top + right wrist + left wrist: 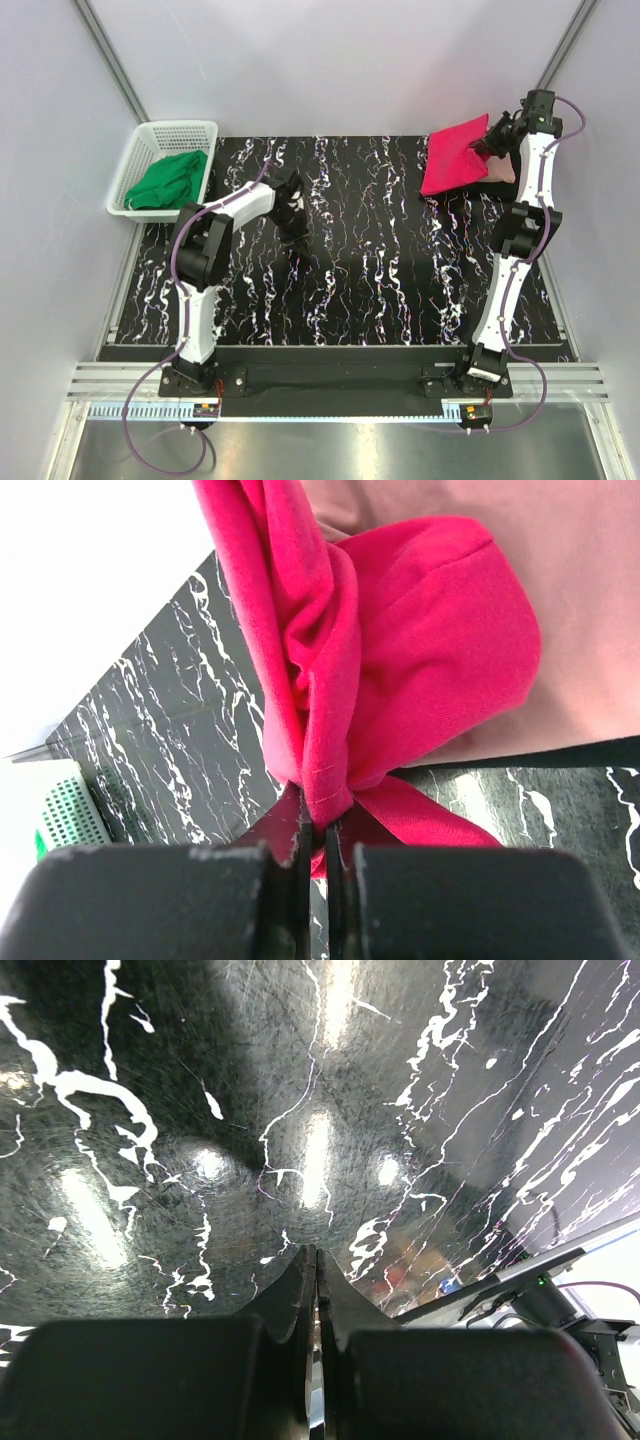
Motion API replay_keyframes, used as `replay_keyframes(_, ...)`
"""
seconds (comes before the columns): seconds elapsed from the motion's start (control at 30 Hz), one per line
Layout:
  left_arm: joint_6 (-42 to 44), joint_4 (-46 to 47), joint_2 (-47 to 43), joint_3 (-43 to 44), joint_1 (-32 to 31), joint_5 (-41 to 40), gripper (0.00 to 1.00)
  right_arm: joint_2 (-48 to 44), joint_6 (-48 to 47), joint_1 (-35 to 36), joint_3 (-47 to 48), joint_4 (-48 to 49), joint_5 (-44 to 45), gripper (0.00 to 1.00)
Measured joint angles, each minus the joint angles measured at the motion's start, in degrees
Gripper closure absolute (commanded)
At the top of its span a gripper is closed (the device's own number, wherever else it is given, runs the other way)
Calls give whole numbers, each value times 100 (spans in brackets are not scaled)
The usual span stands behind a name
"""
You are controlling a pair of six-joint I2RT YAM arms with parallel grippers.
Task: Fold and stack the t-shirts
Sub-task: Neatly place the folded tshirt to the corner
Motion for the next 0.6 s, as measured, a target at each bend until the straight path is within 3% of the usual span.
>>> replay_keyframes(0.6, 4, 4, 0, -57, -33, 2, 97, -203, 68, -424, 24, 111, 7, 100)
